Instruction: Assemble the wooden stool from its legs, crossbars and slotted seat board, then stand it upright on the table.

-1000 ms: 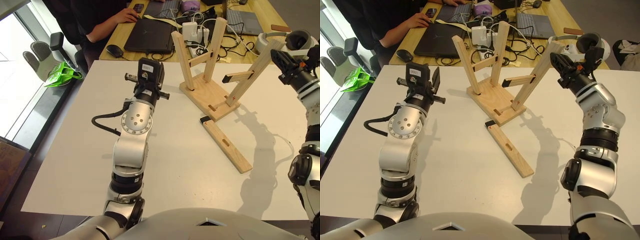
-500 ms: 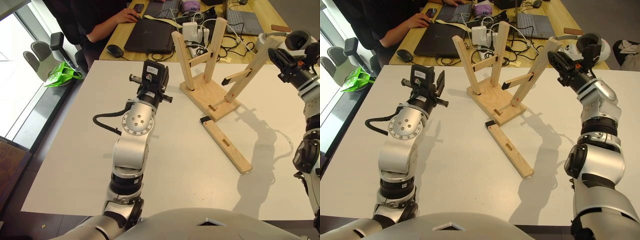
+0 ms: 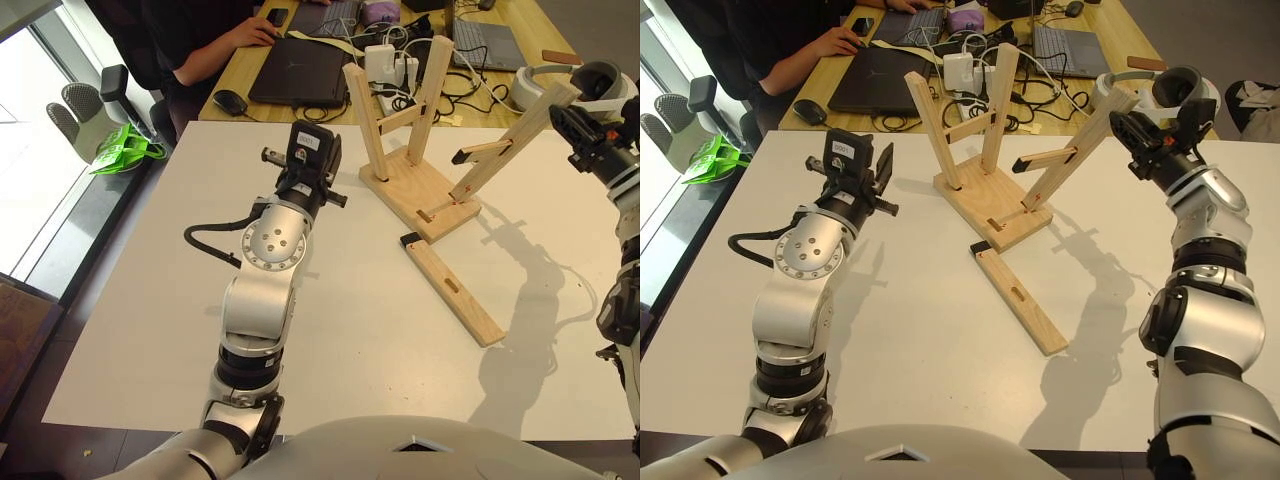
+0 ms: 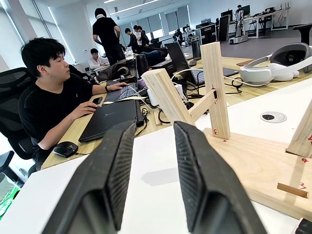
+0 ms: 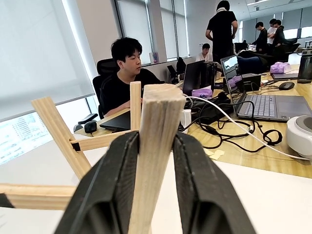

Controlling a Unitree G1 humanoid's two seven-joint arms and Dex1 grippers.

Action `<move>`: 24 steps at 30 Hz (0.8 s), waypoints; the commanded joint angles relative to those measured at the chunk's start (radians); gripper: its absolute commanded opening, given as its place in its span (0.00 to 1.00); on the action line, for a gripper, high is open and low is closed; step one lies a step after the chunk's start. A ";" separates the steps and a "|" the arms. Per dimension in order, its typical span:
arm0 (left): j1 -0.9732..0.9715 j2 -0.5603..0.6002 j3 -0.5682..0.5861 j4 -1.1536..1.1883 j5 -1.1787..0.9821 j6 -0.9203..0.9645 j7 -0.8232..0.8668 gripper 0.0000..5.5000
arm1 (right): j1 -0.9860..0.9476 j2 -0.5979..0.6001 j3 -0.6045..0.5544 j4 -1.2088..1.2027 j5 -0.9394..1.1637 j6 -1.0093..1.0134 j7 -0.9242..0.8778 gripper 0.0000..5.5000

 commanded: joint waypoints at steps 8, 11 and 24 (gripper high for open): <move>-0.012 -0.008 -0.002 -0.007 0.004 0.018 0.017 0.27 | 0.087 0.004 0.120 -0.027 -0.101 0.136 0.163 0.17; -0.008 -0.013 0.005 -0.005 0.008 0.012 0.033 0.27 | 0.163 0.029 0.104 -0.145 -0.064 0.188 0.120 0.17; -0.013 -0.025 0.017 0.022 0.004 -0.029 0.079 0.27 | 0.397 0.217 -0.036 -0.873 0.195 0.479 -0.368 0.17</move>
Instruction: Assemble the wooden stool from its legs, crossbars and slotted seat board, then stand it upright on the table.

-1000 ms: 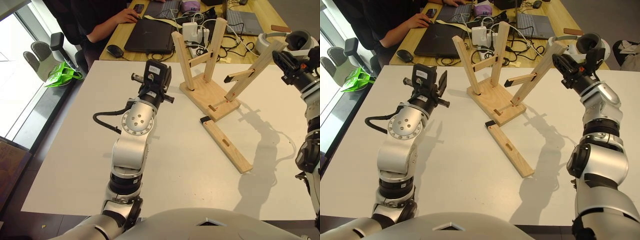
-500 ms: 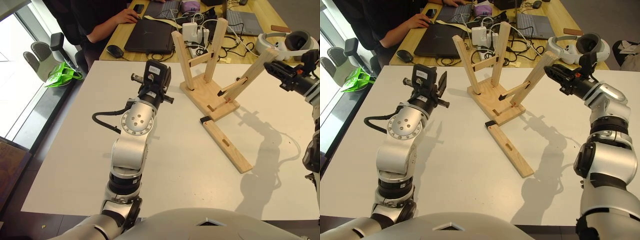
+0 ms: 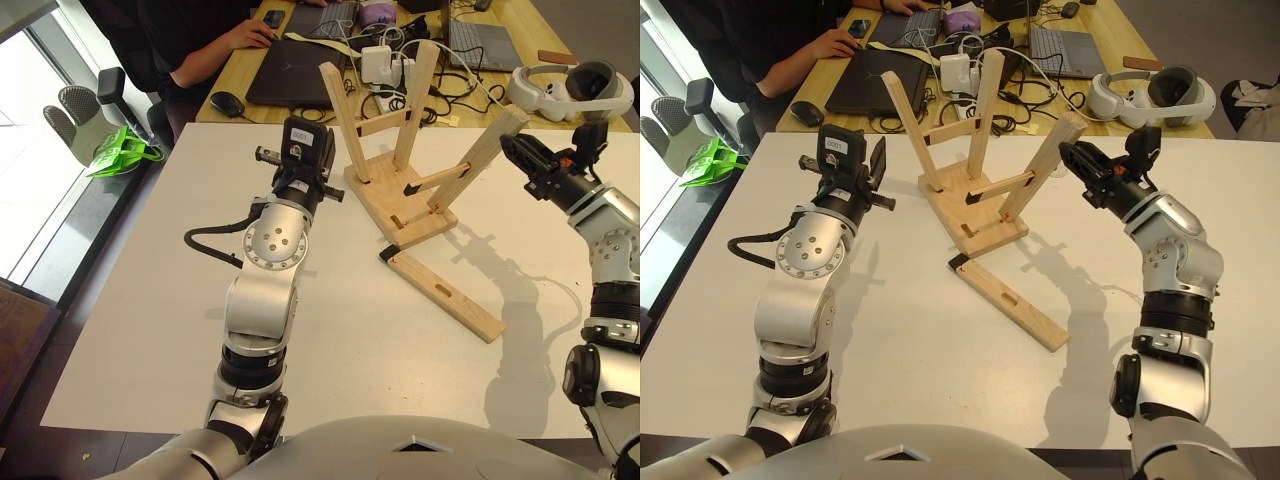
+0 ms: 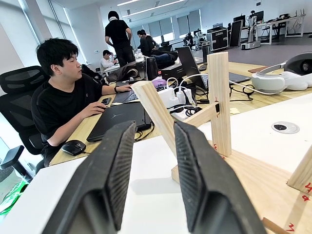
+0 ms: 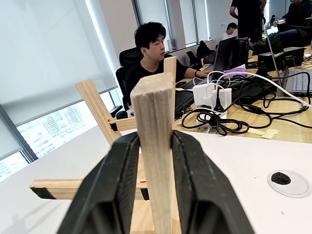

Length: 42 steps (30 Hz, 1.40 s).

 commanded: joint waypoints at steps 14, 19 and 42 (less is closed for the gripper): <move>0.013 0.001 0.006 0.004 0.010 -0.026 0.013 0.27 | -0.067 -0.052 -0.159 -0.159 0.092 0.056 -0.192 0.36; 0.053 0.003 0.032 -0.031 0.021 -0.016 0.035 0.27 | -0.053 -0.187 -0.186 -0.376 0.229 0.234 -0.171 0.36; 0.041 -0.054 0.029 -0.040 0.051 -0.002 0.094 0.27 | 0.942 -0.470 -0.072 -0.785 0.089 0.227 0.268 0.56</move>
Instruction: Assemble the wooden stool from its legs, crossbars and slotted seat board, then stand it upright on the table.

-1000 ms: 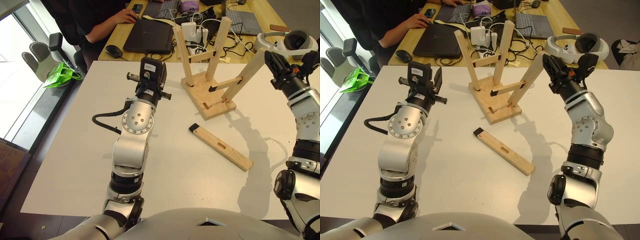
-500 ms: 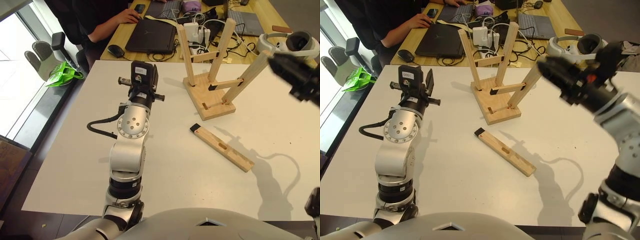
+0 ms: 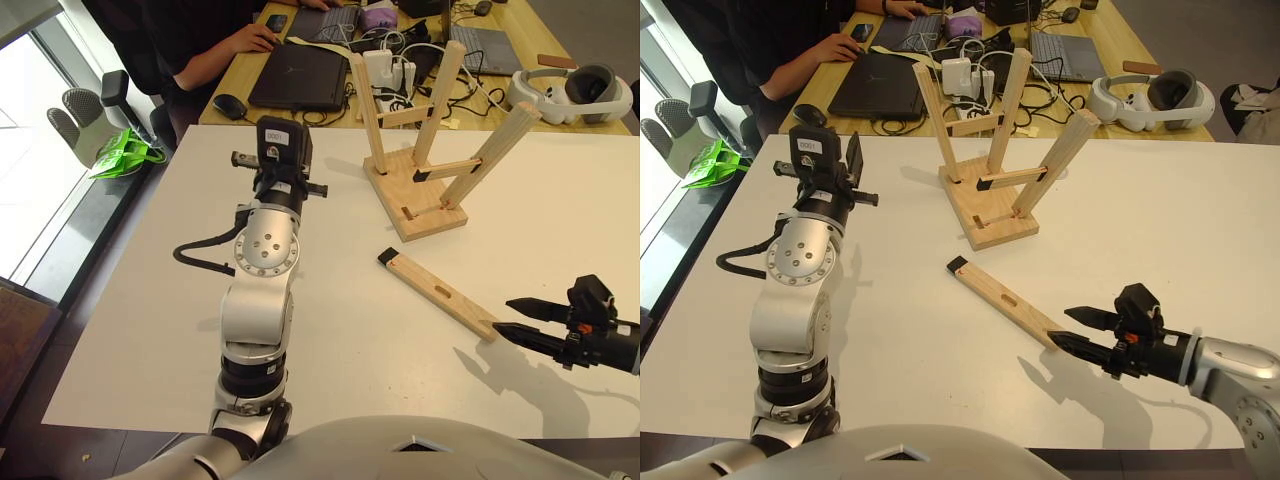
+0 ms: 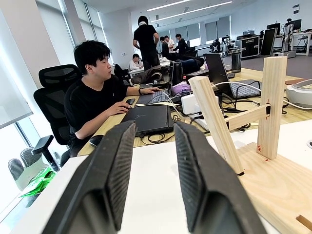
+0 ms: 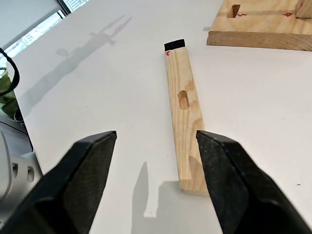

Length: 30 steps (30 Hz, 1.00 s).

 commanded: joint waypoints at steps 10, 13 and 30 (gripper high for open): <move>-0.025 -0.011 -0.007 0.018 0.010 0.007 0.007 0.27 | -0.152 -0.047 0.302 0.081 -0.281 -0.187 0.015 0.56; -0.026 -0.015 -0.008 0.020 0.012 0.004 0.012 0.27 | -0.174 -0.078 0.357 0.086 -0.328 -0.176 0.027 0.56; -0.049 -0.009 -0.007 0.045 0.013 -0.023 0.008 0.27 | -0.255 -0.156 0.539 0.091 -0.453 -0.121 0.037 0.42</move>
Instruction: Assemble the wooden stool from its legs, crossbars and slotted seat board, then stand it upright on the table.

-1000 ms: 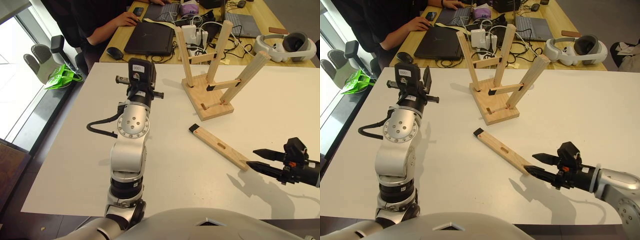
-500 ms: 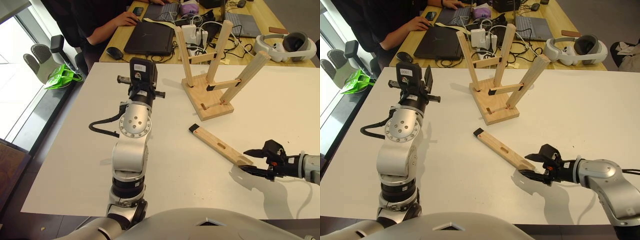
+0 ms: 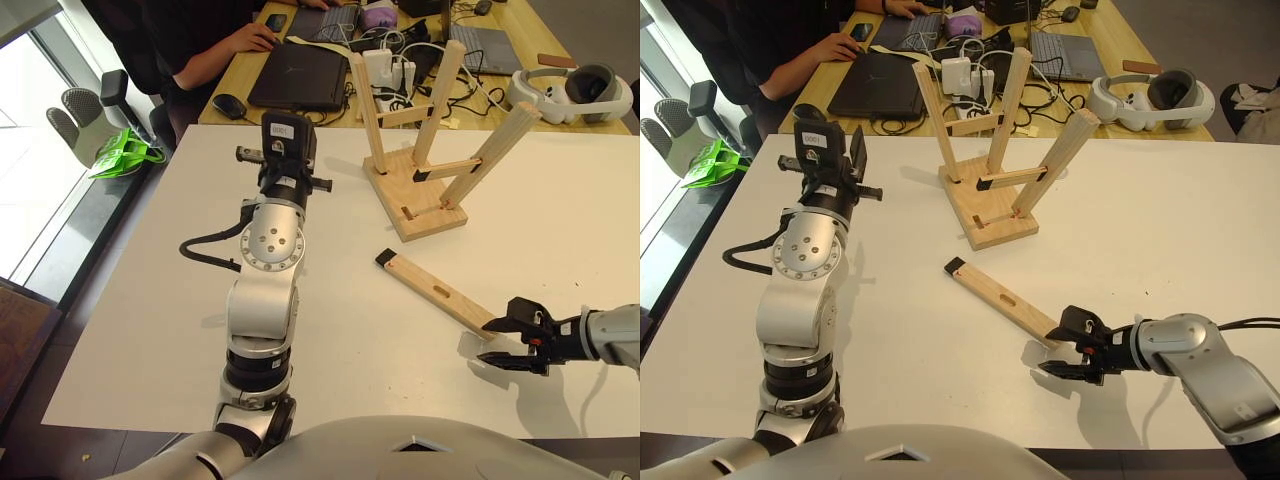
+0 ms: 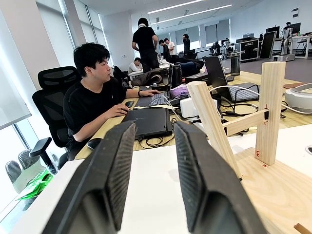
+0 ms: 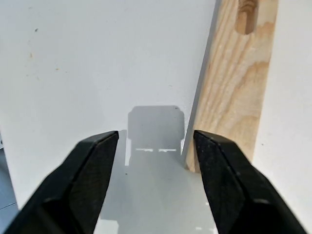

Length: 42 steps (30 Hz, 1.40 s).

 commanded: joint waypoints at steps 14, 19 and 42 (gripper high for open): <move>-0.023 0.024 0.012 0.008 0.004 0.008 -0.028 0.27 | -0.136 0.066 0.060 0.095 -0.014 -0.031 0.015 0.00; -0.027 0.034 0.016 0.007 0.003 0.011 -0.039 0.27 | -0.196 0.083 0.058 0.141 -0.006 -0.039 0.028 0.00; -0.031 0.036 0.005 -0.010 0.006 0.039 -0.055 0.27 | -0.148 0.151 -0.004 0.317 0.061 -0.181 0.146 0.32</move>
